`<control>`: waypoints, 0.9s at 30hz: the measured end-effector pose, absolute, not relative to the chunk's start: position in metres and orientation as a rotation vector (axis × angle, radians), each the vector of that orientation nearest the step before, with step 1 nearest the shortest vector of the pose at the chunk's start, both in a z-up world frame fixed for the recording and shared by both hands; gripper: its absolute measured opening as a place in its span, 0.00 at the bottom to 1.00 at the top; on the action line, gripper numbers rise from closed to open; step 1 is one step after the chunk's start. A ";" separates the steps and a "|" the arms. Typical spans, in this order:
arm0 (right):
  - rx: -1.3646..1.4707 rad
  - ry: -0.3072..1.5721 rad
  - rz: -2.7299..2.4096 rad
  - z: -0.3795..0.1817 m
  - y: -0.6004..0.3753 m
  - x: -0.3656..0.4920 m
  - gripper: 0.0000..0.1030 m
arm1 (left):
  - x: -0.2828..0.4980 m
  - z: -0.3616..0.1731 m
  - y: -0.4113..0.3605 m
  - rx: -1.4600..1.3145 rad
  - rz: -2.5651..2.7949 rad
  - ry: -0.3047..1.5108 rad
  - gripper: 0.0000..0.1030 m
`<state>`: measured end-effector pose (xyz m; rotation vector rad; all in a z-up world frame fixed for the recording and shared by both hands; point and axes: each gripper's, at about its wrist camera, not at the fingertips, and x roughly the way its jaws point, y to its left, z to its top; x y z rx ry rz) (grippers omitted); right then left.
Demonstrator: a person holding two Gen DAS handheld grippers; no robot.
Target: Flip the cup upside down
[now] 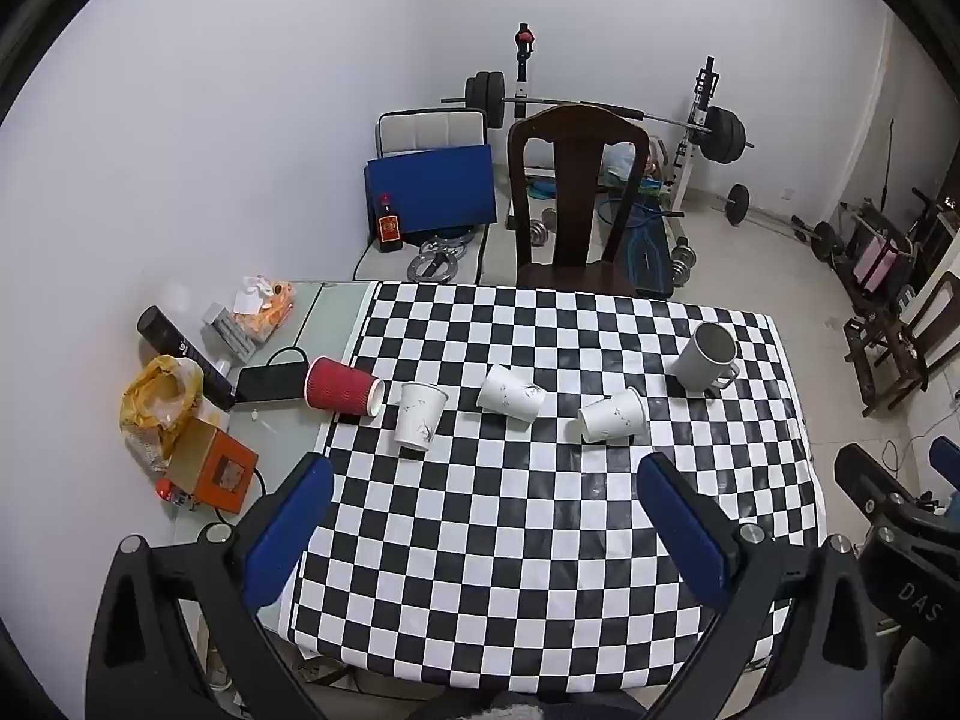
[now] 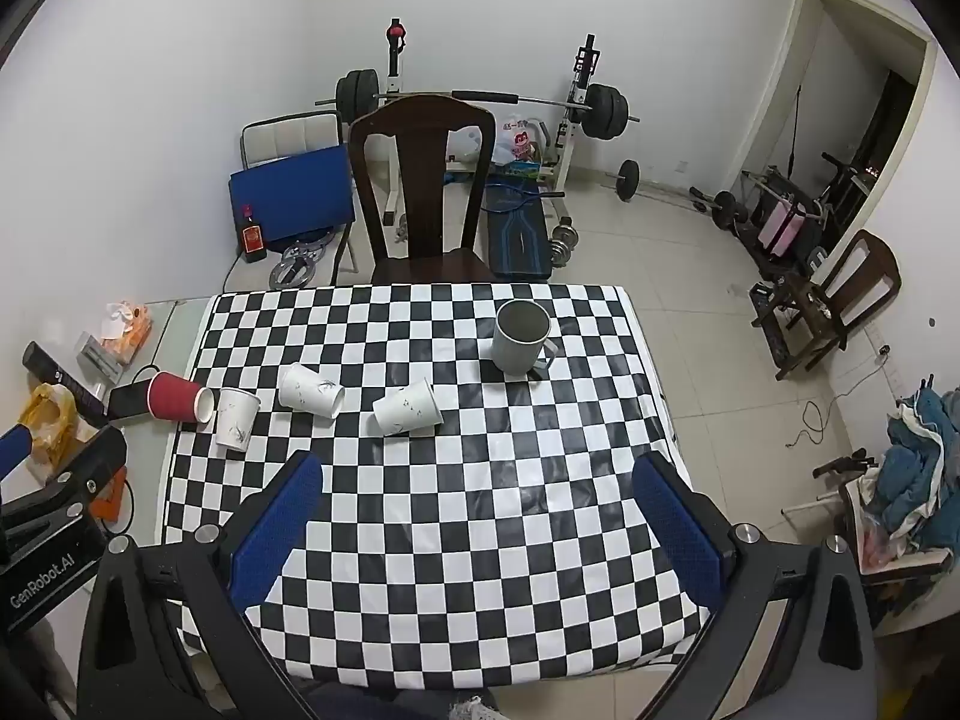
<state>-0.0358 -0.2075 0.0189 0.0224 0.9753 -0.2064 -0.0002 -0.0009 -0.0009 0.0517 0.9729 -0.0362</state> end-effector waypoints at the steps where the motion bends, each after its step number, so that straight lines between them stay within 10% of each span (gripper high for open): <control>1: 0.049 0.961 -0.192 0.019 -0.208 -0.037 1.00 | 0.000 -0.001 -0.001 0.051 -0.037 0.974 1.00; 27: 0.026 0.950 -0.199 0.025 -0.196 -0.041 1.00 | -0.003 0.016 0.011 0.044 -0.039 0.962 1.00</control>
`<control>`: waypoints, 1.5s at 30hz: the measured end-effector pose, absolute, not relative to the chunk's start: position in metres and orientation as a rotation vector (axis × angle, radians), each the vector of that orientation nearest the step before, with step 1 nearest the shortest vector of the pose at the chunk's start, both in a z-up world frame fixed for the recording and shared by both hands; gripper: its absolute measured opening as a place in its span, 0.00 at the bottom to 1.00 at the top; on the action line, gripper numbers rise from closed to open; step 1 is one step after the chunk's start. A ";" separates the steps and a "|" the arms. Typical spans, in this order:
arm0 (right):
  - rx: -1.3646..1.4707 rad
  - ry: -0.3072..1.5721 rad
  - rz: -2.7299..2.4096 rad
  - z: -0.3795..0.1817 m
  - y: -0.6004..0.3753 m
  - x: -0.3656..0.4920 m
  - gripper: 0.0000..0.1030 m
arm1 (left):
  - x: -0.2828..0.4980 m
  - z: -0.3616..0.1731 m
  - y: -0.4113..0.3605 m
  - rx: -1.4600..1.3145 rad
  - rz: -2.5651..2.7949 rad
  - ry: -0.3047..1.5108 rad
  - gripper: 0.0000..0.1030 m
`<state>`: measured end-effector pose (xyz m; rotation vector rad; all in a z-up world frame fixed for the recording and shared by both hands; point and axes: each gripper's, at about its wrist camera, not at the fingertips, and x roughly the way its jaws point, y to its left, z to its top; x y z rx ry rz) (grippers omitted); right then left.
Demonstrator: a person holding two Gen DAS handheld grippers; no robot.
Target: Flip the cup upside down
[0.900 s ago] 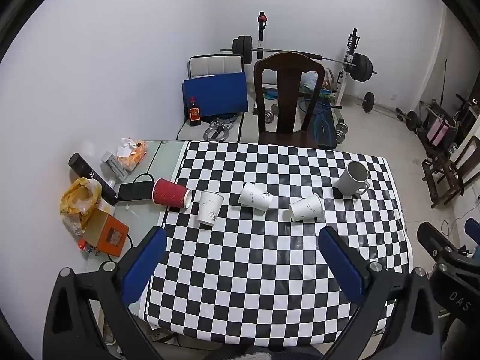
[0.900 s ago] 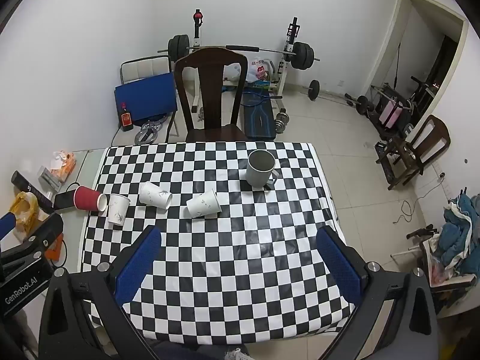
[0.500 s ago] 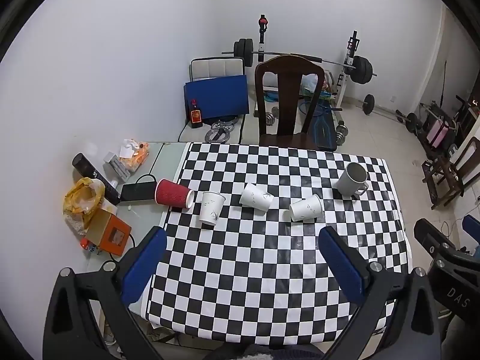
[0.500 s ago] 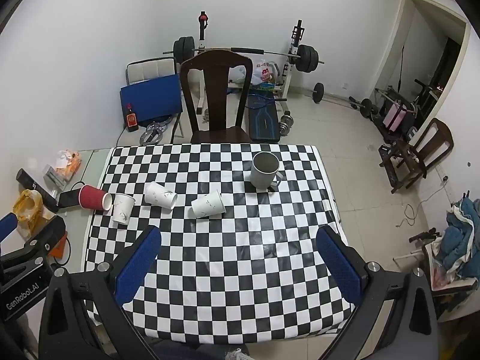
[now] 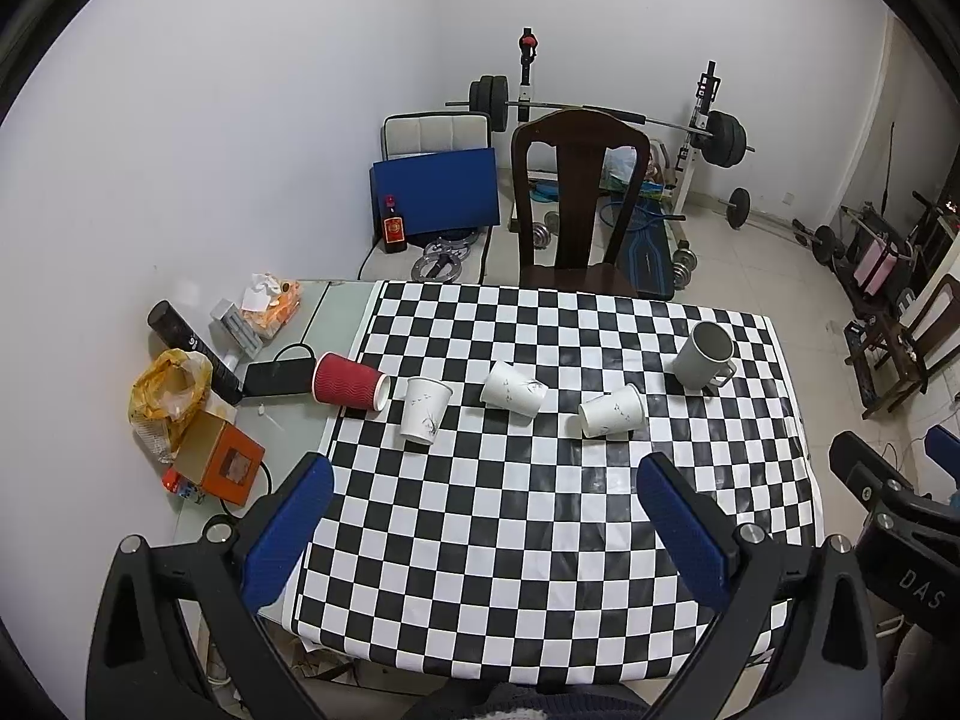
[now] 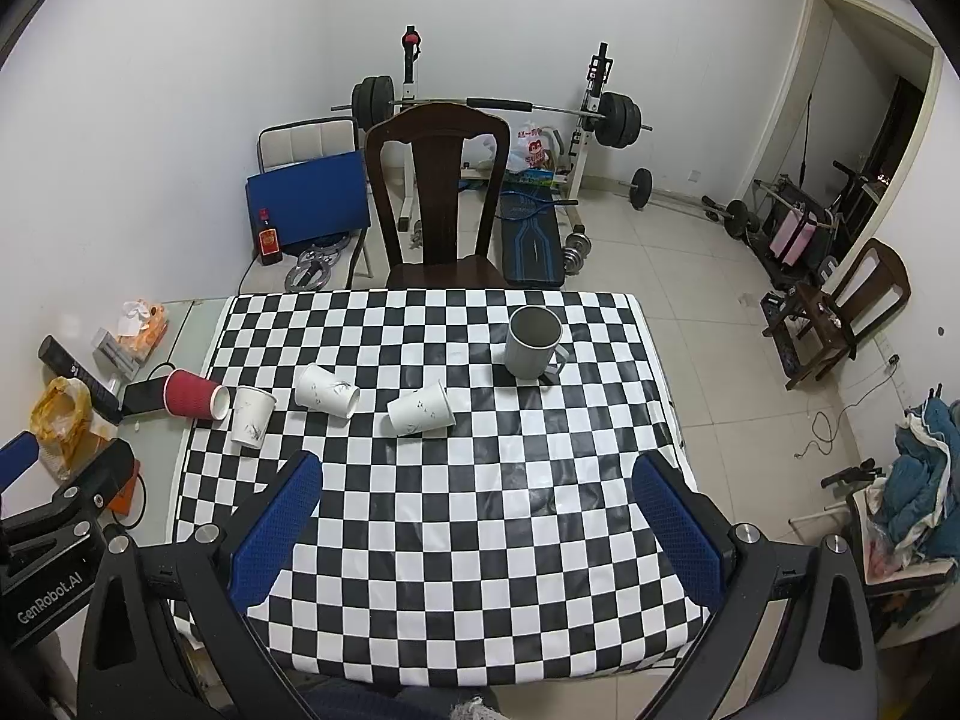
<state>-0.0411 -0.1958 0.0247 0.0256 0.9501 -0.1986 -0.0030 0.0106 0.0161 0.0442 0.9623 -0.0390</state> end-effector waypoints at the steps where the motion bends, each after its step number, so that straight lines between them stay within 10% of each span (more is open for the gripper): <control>1: 0.027 0.950 -0.198 0.024 -0.197 -0.041 1.00 | -0.003 0.016 0.010 0.044 -0.038 0.961 1.00; 45: 0.030 0.947 -0.192 0.032 -0.196 -0.043 1.00 | -0.010 0.036 0.005 0.043 -0.038 0.948 1.00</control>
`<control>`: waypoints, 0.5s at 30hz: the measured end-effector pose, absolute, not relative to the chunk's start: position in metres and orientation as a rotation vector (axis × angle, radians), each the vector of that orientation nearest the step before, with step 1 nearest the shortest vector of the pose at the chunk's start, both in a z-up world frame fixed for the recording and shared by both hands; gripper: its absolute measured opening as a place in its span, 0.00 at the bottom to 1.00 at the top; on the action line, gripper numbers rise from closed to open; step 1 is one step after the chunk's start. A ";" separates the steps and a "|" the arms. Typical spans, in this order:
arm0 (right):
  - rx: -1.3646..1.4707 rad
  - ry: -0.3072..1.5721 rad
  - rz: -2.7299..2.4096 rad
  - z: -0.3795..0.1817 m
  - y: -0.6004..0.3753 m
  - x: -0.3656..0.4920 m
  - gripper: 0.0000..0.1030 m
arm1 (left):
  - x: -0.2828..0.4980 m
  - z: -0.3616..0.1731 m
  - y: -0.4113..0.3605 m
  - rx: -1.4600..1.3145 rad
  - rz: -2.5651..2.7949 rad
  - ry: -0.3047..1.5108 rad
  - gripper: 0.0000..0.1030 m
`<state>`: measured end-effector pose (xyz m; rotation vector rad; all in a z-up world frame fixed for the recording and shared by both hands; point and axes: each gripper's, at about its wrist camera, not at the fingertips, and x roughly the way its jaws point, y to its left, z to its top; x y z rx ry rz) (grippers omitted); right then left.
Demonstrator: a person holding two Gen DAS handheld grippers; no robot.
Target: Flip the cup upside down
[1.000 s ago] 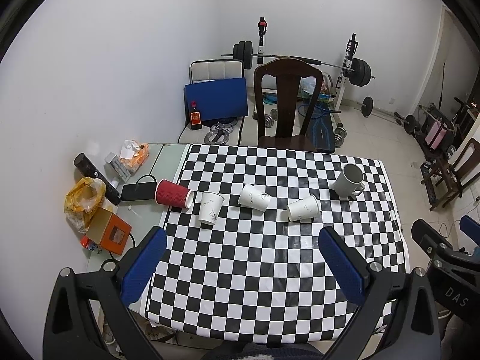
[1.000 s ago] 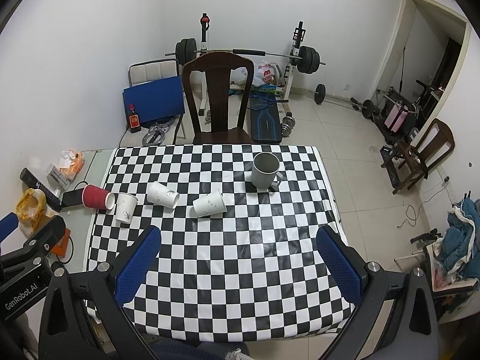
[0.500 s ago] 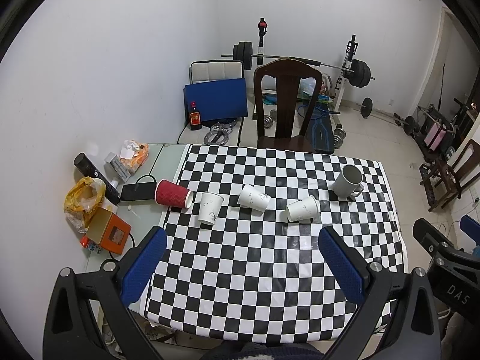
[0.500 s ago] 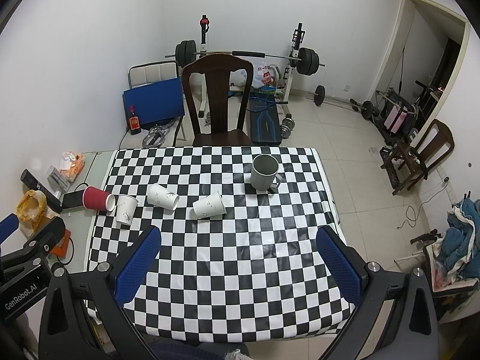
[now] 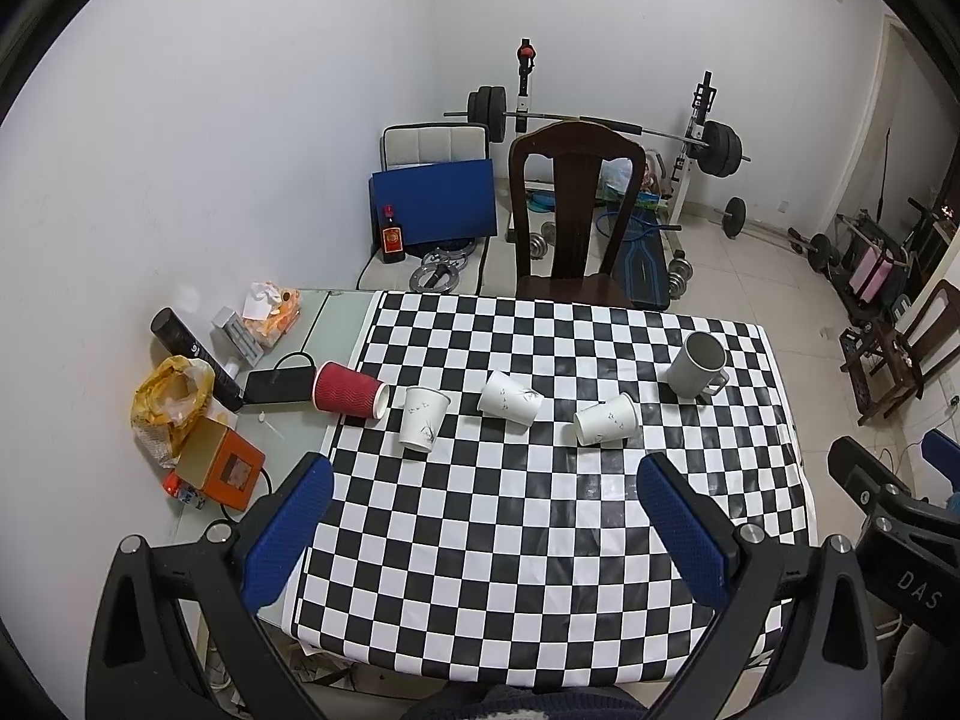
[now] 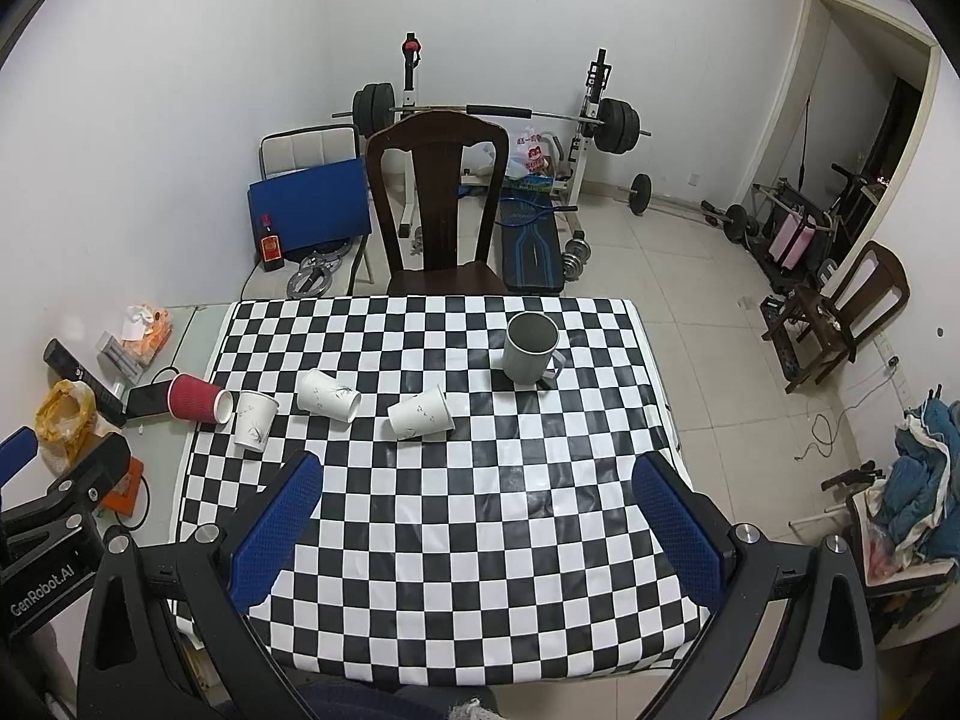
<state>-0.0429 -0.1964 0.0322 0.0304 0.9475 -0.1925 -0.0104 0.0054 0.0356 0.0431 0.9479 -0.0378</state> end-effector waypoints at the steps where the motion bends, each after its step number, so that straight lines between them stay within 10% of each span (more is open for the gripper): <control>1: 0.031 0.948 -0.191 0.032 -0.197 -0.043 1.00 | -0.010 0.035 0.005 0.043 -0.037 0.947 1.00; 15: 0.034 0.946 -0.193 0.031 -0.198 -0.046 1.00 | -0.011 0.037 0.003 0.042 -0.038 0.945 1.00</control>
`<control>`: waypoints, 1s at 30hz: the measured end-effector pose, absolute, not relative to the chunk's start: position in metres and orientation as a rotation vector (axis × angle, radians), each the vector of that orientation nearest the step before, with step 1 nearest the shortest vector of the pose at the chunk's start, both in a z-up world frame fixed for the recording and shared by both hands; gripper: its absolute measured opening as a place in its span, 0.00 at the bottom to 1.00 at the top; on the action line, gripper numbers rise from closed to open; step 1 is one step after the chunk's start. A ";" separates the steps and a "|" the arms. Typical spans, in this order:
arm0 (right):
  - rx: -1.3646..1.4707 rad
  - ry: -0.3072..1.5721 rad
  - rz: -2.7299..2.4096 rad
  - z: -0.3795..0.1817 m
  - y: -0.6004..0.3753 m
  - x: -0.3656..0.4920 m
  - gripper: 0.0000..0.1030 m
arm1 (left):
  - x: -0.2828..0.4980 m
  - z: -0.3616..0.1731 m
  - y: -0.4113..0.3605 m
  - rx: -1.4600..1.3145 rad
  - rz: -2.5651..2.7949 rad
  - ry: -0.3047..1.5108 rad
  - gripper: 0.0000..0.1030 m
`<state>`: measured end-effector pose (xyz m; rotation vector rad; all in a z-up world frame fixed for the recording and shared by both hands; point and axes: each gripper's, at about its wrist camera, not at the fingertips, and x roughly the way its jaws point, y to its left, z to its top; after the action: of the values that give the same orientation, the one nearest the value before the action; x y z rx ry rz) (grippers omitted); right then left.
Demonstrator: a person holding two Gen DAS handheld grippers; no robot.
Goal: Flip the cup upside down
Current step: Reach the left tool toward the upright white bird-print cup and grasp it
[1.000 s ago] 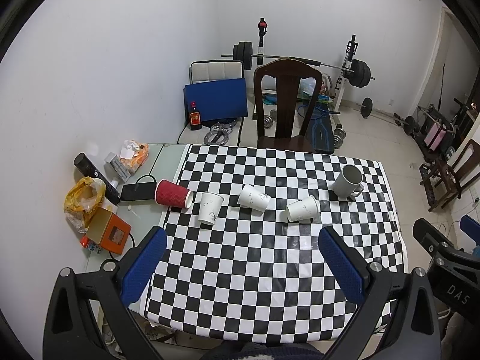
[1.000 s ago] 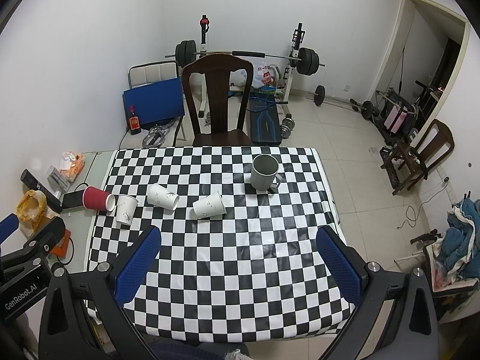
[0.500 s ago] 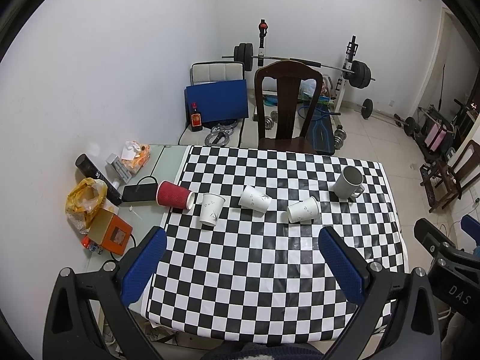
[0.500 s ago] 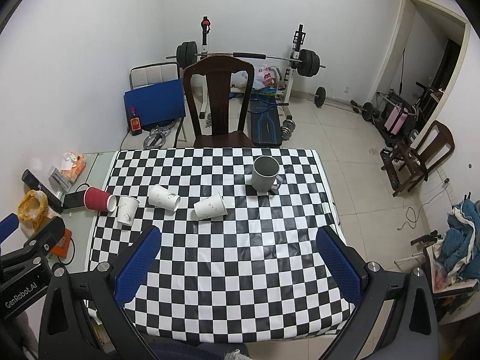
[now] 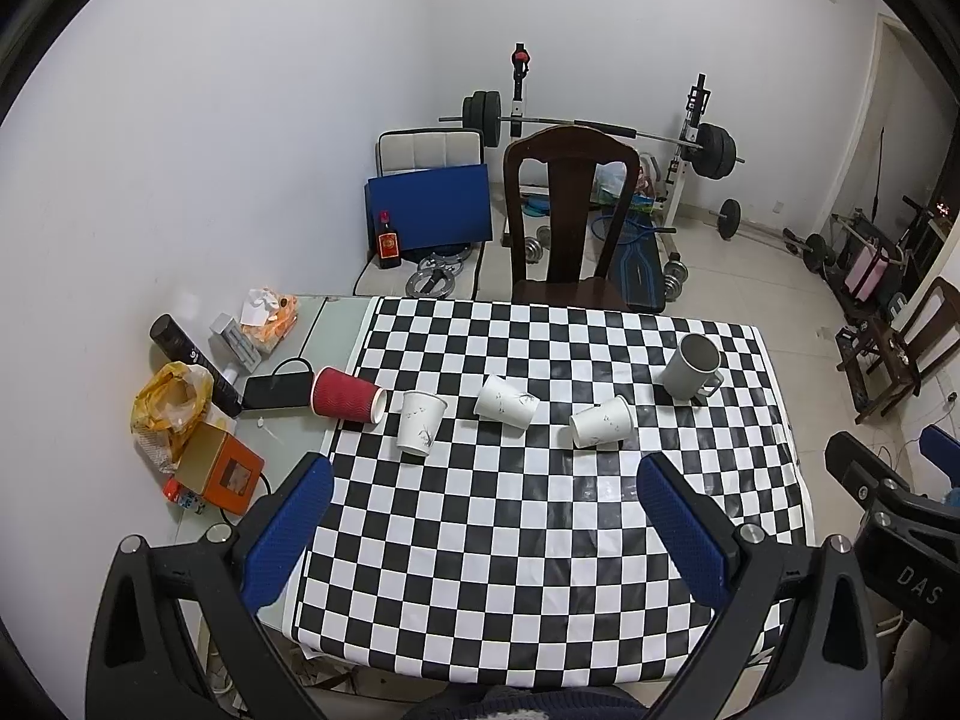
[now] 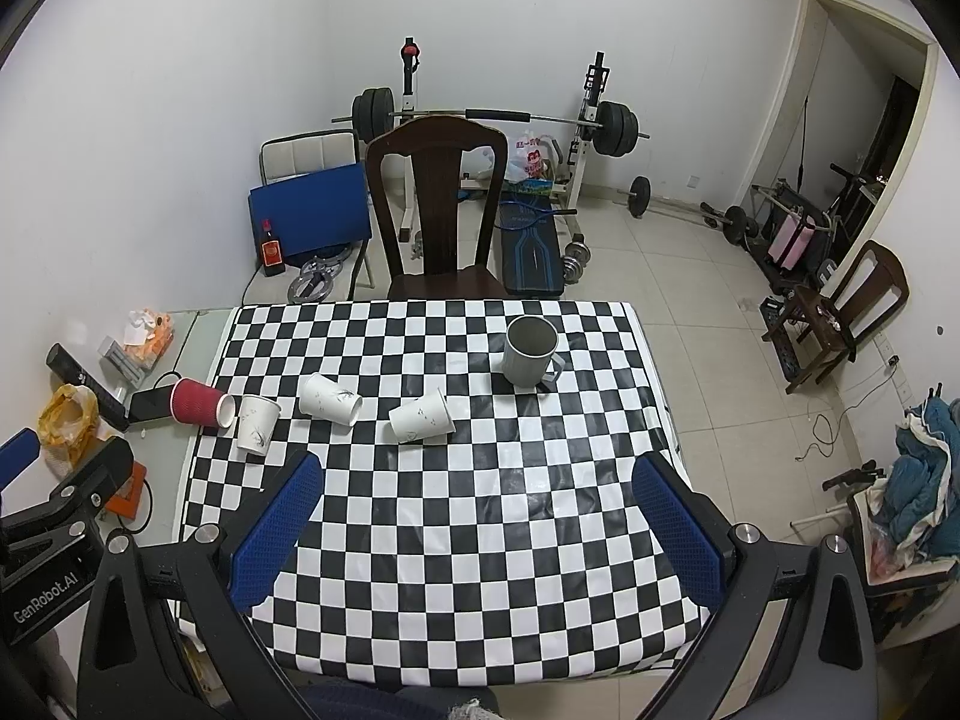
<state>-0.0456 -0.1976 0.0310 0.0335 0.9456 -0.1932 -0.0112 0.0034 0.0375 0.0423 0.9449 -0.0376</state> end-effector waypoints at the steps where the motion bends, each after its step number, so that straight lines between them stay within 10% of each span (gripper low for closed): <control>1: 0.034 0.946 -0.193 0.030 -0.198 -0.045 1.00 | -0.011 0.038 0.003 0.041 -0.039 0.946 1.00; 12: 0.047 1.041 -0.186 0.017 -0.181 -0.017 1.00 | 0.040 0.012 0.015 0.077 0.073 0.993 1.00; 30: -0.039 1.416 -0.095 -0.226 -0.108 0.120 1.00 | 0.157 -0.195 0.101 0.116 0.249 1.291 1.00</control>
<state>0.1202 -0.1081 -0.2263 -0.0394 1.4161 -0.0950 0.1570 0.1006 -0.1950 0.1162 1.2914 0.2487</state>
